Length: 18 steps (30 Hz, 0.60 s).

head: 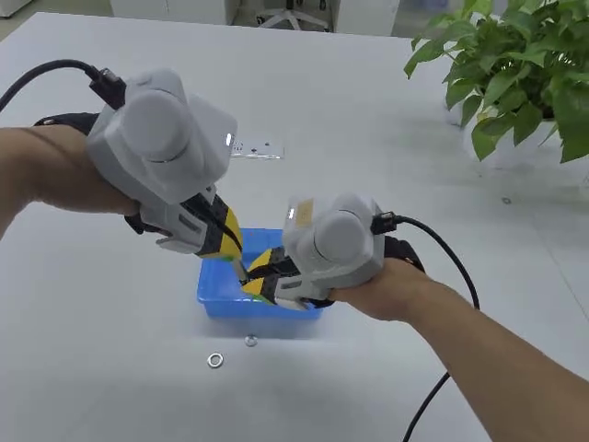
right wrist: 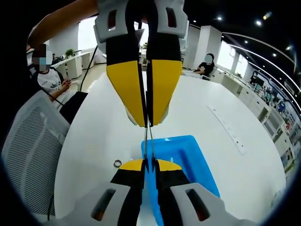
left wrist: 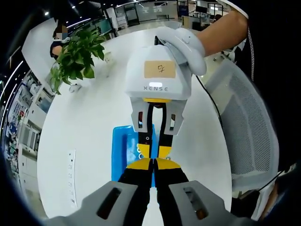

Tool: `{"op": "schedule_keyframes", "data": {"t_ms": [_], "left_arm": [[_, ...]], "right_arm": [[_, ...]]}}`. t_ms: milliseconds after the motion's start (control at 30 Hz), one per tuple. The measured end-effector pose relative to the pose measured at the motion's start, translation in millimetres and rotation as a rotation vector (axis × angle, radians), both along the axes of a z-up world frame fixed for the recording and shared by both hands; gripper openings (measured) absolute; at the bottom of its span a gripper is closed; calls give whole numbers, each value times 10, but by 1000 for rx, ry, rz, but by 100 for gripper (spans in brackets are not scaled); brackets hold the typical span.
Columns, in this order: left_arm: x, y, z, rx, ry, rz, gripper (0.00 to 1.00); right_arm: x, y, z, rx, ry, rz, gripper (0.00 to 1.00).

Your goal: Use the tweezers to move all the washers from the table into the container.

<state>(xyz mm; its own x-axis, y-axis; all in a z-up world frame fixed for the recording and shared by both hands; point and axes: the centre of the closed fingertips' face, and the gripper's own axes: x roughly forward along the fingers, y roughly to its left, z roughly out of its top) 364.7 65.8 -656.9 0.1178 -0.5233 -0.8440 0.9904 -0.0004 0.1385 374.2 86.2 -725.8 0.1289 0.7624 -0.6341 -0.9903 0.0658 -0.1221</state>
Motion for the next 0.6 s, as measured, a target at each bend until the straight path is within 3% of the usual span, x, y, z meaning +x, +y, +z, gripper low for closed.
{"op": "schedule_keyframes", "data": {"t_ms": [600], "left_arm": [[-222, -27, -156, -3, 25, -5, 5]], "right_arm": [[-238, -23, -164, -21, 21, 15, 10]]}}
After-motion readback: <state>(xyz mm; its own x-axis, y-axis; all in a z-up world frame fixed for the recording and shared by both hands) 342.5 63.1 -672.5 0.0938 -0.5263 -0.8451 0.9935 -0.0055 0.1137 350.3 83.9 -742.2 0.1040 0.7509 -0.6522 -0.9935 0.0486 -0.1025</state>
